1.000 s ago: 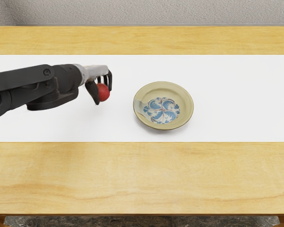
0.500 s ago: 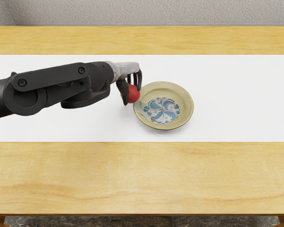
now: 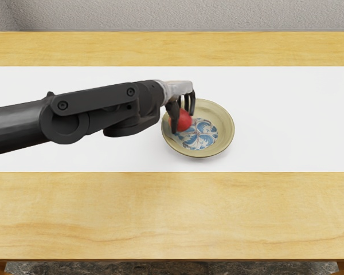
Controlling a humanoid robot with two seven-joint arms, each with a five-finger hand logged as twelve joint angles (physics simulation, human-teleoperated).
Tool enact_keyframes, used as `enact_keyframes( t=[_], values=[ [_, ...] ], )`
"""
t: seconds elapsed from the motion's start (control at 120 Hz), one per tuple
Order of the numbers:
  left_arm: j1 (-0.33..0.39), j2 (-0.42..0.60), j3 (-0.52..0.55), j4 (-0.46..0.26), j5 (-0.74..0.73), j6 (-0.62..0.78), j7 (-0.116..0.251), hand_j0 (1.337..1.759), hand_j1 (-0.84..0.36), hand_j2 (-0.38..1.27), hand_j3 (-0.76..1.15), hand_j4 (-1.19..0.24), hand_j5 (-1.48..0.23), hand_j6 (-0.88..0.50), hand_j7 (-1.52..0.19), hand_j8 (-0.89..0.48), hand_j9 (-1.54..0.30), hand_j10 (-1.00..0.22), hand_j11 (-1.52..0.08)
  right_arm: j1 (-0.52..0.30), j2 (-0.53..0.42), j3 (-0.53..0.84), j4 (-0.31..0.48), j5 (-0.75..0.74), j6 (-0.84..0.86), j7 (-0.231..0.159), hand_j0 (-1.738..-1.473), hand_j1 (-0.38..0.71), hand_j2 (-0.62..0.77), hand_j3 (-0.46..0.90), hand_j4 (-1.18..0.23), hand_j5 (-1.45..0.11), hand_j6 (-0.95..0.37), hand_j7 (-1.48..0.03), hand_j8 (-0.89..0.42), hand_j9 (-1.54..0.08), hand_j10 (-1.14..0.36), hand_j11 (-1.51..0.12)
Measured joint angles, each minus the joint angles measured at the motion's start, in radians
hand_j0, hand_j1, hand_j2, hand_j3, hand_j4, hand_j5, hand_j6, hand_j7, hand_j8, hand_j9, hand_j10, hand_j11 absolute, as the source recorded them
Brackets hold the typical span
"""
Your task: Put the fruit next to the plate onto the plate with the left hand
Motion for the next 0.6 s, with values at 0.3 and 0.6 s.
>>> enact_keyframes(
  t=[0.3,0.6],
  values=[
    [-0.025,0.125,-0.036,-0.004,-0.134,-0.046,0.000,1.658,0.12,0.18,0.00,-0.23,-0.31,-0.16,-0.30,-0.16,-0.30,-0.23,-0.30,0.000,0.000,0.000,0.000,0.000,0.000,0.000,-1.658,-0.33,0.00,0.00,-0.02,-0.02,-0.02,-0.02,-0.02,-0.02,-0.02,-0.02],
    [0.051,0.499,-0.253,-0.149,-0.811,-0.456,0.000,1.658,0.30,0.04,0.00,-0.05,-0.07,-0.04,-0.07,-0.04,-0.07,-0.05,-0.07,0.000,0.000,0.000,0.000,0.000,0.000,0.000,-1.658,-0.33,0.00,0.00,-0.02,-0.02,-0.01,-0.02,-0.01,-0.02,-0.01,-0.02]
  ],
)
